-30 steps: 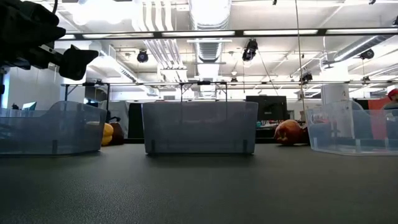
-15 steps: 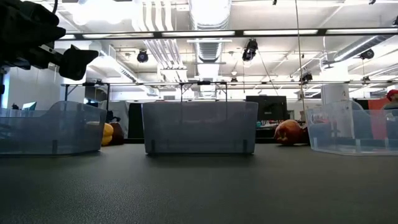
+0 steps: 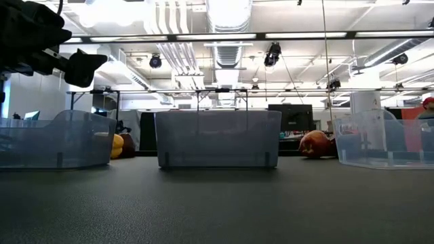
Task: Sort produce into baskets
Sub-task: Put the red apple into the transparent bin
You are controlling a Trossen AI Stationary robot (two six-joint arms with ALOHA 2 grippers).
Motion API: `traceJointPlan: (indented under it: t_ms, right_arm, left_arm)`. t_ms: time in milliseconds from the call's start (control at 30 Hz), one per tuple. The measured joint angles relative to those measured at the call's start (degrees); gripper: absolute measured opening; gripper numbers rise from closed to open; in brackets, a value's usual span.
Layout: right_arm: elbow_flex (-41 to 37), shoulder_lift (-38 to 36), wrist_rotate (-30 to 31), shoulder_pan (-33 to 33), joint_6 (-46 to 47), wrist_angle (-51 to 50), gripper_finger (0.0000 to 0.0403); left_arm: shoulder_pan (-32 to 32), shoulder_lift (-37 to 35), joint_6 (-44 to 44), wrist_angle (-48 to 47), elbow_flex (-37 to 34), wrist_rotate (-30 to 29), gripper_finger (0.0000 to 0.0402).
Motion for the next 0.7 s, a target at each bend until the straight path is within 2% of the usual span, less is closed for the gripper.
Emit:
traceJointPlan:
  t_ms: [133, 233, 500, 700]
  right_arm:
    - [0.22, -1.78, 0.09, -4.15, -4.47, -0.18, 0.0289]
    - [0.24, -4.19, 2.93, -7.79, -7.47, -0.27, 0.0289]
    - [2.14, -17.64, 18.90, -17.46, -11.80, -0.40, 0.0292]
    - [1.85, -30.29, 33.42, -20.54, -10.55, -2.90, 0.0292]
  left_arm:
    - [0.00, 0.00, 0.00, 0.01, 0.00, 0.00, 0.0327]
    - [-0.01, 0.00, 0.00, 0.00, 0.00, 0.00, 0.0327]
    - [0.01, -0.02, 0.00, 0.00, 0.00, 0.00, 0.0327]
    - [0.00, 0.00, 0.00, 0.00, 0.00, 0.00, 0.0327]
